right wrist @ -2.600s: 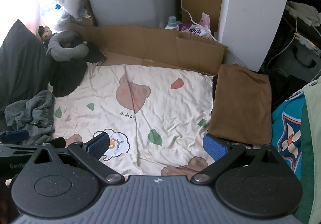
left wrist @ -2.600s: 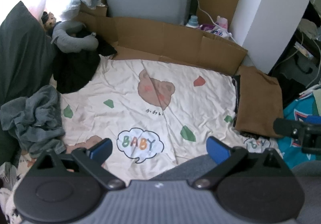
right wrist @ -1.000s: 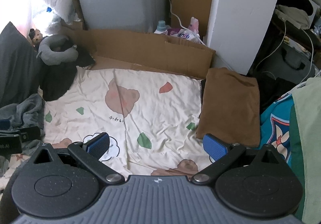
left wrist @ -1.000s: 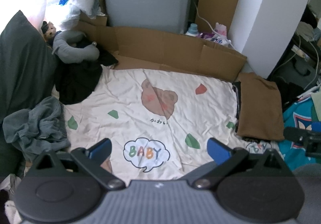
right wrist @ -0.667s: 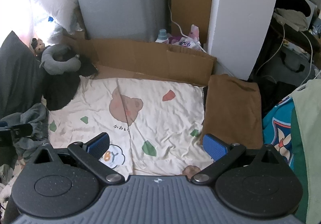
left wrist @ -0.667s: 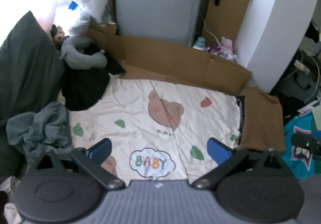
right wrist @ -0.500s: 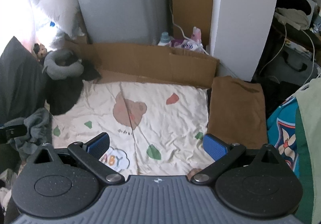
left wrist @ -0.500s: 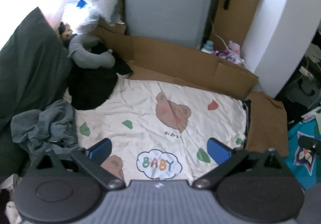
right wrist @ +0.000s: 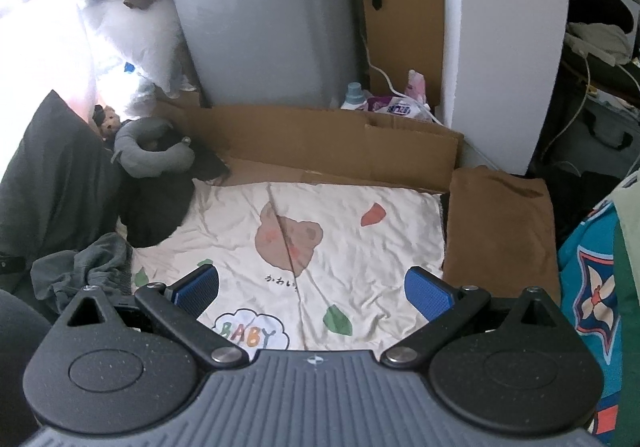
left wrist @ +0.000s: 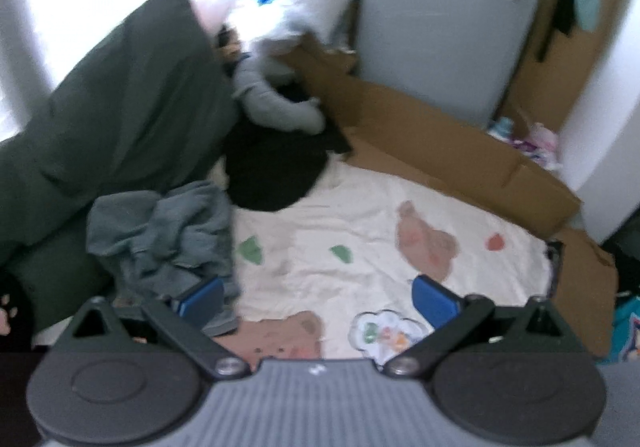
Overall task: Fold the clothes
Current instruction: 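Move the left tool toward the crumpled blue denim shirt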
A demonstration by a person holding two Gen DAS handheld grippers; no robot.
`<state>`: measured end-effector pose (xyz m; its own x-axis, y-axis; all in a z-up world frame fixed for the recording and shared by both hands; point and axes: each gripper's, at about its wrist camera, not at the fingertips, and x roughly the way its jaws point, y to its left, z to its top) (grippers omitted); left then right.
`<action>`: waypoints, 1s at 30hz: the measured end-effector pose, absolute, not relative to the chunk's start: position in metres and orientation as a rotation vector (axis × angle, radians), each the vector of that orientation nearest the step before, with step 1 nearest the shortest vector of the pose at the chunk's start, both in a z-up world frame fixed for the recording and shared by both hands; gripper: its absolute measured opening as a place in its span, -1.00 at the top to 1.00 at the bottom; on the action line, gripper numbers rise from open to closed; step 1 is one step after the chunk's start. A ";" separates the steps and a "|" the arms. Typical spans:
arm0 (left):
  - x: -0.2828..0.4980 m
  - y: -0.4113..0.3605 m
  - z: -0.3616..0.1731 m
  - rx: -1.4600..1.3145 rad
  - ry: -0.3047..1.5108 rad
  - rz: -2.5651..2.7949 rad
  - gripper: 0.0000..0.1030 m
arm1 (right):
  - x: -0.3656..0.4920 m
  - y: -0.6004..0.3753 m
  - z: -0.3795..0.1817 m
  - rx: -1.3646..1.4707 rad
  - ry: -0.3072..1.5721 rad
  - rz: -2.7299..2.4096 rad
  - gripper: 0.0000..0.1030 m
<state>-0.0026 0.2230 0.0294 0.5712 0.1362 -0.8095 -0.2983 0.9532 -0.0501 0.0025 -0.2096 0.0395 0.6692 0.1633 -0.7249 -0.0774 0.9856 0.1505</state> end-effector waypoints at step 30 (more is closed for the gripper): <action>-0.015 0.348 -0.036 -0.334 0.928 0.411 -0.83 | 0.042 -0.137 -0.020 0.185 0.777 0.269 -0.98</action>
